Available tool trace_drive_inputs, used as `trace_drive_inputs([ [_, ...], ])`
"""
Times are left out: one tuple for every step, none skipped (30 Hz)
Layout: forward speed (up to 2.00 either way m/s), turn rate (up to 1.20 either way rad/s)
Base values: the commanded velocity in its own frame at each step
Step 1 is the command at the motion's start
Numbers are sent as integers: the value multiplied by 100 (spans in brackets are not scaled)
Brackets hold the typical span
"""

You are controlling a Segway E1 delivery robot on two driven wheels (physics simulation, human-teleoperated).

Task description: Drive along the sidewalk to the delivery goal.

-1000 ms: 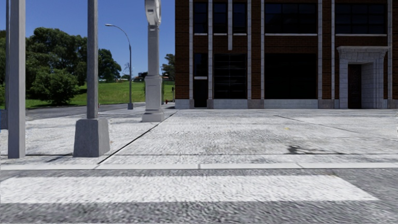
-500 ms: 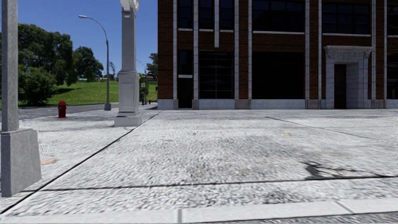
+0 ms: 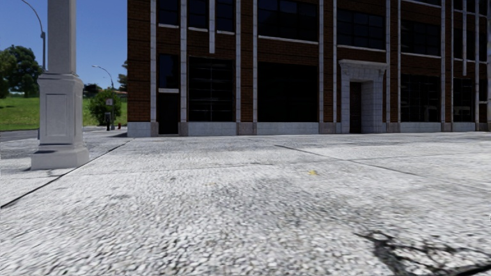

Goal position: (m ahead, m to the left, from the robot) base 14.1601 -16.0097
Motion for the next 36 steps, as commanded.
trace_drive_inputs([
  [200, -59],
  [200, -59],
  [200, -59],
  [200, -59],
  [200, -59],
  [200, -59],
  [200, -59],
  [200, -59],
  [200, -59],
  [200, -59],
  [200, -59],
  [200, -59],
  [200, -59],
  [200, -59],
  [200, -59],
  [200, -58],
  [200, -58],
  [200, -57],
  [200, -57],
  [200, -57],
  [200, -57],
  [200, -57],
  [200, -57],
  [200, -57],
  [200, -57],
  [200, -57],
  [200, -57],
  [200, -57],
  [200, -57],
  [200, -57],
  [200, -57],
  [200, -57],
  [200, -57],
  [197, -57],
  [195, -57],
  [195, -57],
])
